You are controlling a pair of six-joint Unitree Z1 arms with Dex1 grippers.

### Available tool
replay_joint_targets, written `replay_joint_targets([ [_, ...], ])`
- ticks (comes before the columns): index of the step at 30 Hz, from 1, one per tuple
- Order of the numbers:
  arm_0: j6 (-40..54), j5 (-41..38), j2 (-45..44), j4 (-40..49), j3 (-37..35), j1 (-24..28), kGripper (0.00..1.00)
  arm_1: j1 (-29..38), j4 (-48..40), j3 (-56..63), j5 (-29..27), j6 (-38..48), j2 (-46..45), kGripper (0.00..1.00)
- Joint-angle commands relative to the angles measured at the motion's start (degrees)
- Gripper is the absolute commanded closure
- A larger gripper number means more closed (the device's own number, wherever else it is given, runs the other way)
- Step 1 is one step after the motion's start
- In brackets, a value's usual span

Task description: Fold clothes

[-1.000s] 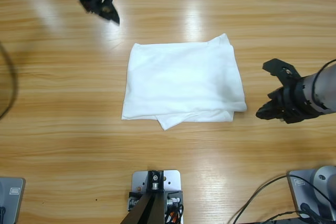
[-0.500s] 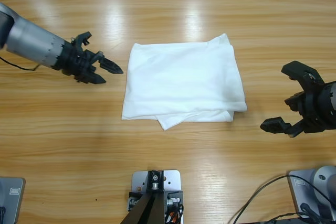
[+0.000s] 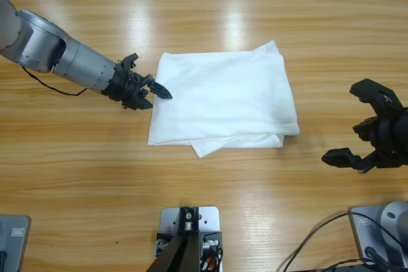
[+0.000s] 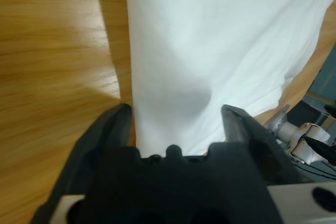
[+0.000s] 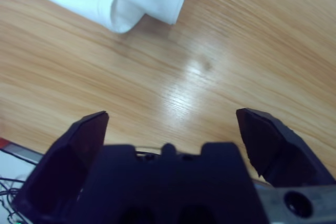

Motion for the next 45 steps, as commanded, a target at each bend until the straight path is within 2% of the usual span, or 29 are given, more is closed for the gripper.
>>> replay_joint_targets([
  [1, -1.16, -1.58, 5.49, -0.52, -1.59, -0.67, 0.432, 0.84, 0.63, 1.59, -1.24, 0.70, -1.07, 0.000],
  [8, -1.60, -1.74, 5.90, -0.45, -3.03, -0.82, 0.432, 0.82, 0.63, 1.62, -1.33, 0.70, -1.07, 0.000],
  [10, -1.30, -1.73, 5.34, -0.38, -2.36, -0.86, 0.403, 0.80, 0.63, 1.55, -1.42, 0.70, -1.00, 0.000],
  [13, -1.28, -0.46, 3.61, 0.35, 0.91, -0.31, 0.221, 0.82, 0.63, 1.55, -1.42, 0.70, -0.90, 0.000],
  [15, -0.95, -0.13, 3.19, 1.07, 2.47, 0.58, 0.154, 0.82, 0.63, 1.55, -1.42, 0.70, -0.88, 0.000],
  [16, -0.19, 0.21, 3.23, 1.31, 2.89, 0.86, 0.048, 0.84, 0.63, 1.55, -1.33, 0.70, -0.83, 0.000],
  [17, 0.09, 1.16, 3.33, 1.84, 2.96, 0.90, 0.032, 0.84, 0.63, 1.55, -1.33, 0.70, -0.81, 0.000],
  [20, 0.02, 2.83, 4.09, 2.30, 2.47, 0.56, 0.041, 0.84, 0.72, 1.55, -1.33, 0.68, -0.90, 0.000],
  [26, -0.33, 2.19, 6.07, 3.00, -2.87, -1.09, 0.059, 0.84, 0.72, 1.55, -1.54, 0.70, -0.90, 0.000],
  [32, -0.49, 1.91, 6.72, 3.12, -4.21, -3.46, 0.069, 0.84, 0.63, 1.55, -1.77, 0.70, -0.90, 0.000],
  [38, -0.51, 1.67, 7.92, 5.16, -7.41, -5.34, 0.138, 0.84, 0.63, 1.55, -1.94, 0.70, -0.98, 0.000],
  [45, -0.49, 1.83, 9.48, 8.59, -12.10, -7.82, 0.156, 0.84, 0.63, 1.55, -2.03, 0.70, -1.16, 0.000],
])
